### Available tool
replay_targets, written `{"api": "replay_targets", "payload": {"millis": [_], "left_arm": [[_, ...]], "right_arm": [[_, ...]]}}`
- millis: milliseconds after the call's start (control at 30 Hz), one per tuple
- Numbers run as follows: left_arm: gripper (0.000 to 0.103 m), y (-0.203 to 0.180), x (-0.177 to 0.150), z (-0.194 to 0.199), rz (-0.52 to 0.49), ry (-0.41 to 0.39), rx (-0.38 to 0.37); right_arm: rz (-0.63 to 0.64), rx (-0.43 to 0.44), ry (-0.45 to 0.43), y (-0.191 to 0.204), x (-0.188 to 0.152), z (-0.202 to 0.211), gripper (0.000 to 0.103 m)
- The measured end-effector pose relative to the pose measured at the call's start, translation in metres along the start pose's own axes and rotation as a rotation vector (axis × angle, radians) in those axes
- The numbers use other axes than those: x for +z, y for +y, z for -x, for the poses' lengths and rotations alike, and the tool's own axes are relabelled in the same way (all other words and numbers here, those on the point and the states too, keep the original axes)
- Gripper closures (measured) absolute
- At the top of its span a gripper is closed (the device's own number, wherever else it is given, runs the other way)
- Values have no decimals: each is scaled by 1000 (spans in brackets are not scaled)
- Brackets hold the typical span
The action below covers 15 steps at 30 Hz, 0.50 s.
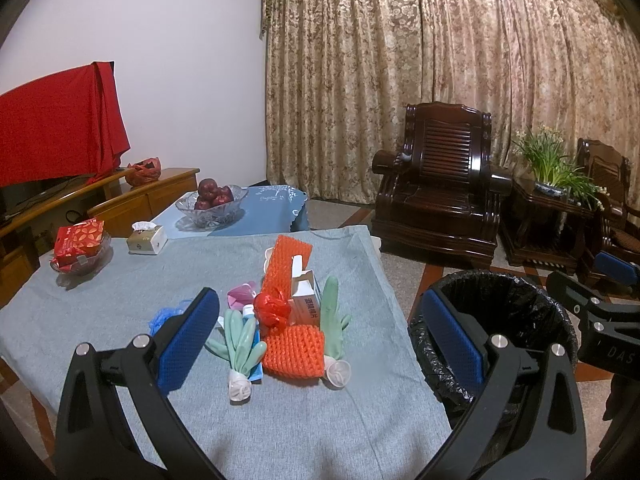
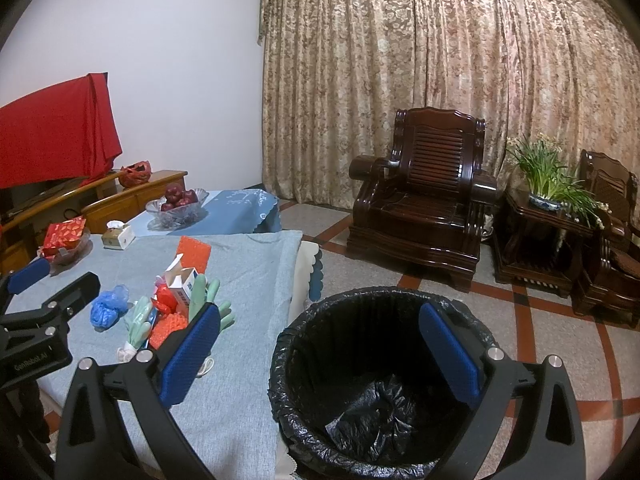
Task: Collect trash
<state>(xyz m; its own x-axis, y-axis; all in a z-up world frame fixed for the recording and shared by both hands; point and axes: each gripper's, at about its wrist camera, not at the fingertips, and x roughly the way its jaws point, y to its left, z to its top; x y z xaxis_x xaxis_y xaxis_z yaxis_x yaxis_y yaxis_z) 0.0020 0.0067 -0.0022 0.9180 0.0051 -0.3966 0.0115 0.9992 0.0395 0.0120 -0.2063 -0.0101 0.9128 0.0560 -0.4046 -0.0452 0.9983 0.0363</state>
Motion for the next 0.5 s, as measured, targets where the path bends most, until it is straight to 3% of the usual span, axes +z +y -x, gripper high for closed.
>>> {"api": "replay_targets", "payload": {"millis": [500], "left_arm": [[5,-1,0,0,0,1,0]], "right_arm": [[0,-1,2,0,0,-1,6]]}}
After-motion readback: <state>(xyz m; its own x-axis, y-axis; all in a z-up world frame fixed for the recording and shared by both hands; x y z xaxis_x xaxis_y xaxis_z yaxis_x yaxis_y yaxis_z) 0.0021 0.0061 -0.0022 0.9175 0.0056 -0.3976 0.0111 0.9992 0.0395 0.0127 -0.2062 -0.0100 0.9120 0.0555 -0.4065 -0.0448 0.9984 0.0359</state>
